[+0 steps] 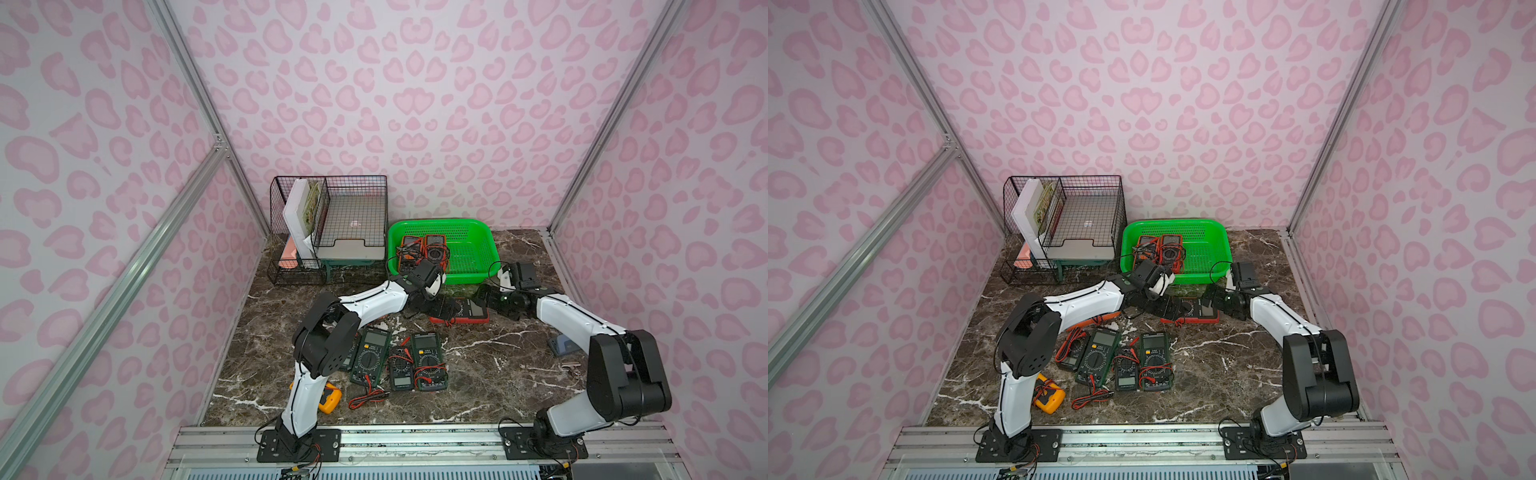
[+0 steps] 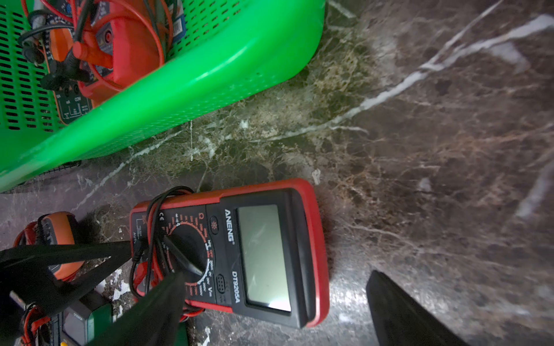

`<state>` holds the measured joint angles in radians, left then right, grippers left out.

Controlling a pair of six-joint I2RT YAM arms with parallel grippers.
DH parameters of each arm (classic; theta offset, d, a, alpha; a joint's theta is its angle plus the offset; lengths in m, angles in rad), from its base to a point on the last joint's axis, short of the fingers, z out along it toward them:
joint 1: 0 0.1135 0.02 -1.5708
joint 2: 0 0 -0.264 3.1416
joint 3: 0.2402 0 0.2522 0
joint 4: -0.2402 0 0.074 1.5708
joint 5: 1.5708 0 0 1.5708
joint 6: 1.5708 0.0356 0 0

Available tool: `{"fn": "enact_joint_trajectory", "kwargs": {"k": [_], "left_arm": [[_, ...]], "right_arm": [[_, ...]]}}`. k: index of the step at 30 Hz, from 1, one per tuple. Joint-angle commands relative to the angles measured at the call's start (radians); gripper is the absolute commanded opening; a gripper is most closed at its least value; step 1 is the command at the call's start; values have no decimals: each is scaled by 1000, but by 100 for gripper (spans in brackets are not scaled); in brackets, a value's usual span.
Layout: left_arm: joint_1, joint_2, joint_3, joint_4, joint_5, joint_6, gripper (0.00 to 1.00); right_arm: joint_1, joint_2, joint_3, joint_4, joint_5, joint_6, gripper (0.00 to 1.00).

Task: Put the multimeter into the basket
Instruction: Adjust the multimeter at the center of the board.

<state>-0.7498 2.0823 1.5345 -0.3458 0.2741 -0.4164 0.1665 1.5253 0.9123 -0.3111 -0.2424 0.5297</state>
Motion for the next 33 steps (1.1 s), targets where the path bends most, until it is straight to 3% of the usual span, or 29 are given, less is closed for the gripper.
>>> {"fn": "enact_joint_trajectory", "kwargs": {"k": [1,10,15,23,33], "left_arm": [[-11,9,10,-15,34,-2,98],[-92,-4,34,-52,62,17,98],[-138,-25,63,-96,-2,37,98],[-122,-23,106,-178,-175,122,99],[-42,70,188,-173,-169,193,99]], "right_arm": [[-7,-18,-5,1,-10,16,99],[-50,-61,-11,-23,-16,19,99],[-83,-88,-34,-28,-18,27,99],[-84,-130,-87,-25,-39,54,99],[-83,-161,-105,-52,-47,97,99]]}}
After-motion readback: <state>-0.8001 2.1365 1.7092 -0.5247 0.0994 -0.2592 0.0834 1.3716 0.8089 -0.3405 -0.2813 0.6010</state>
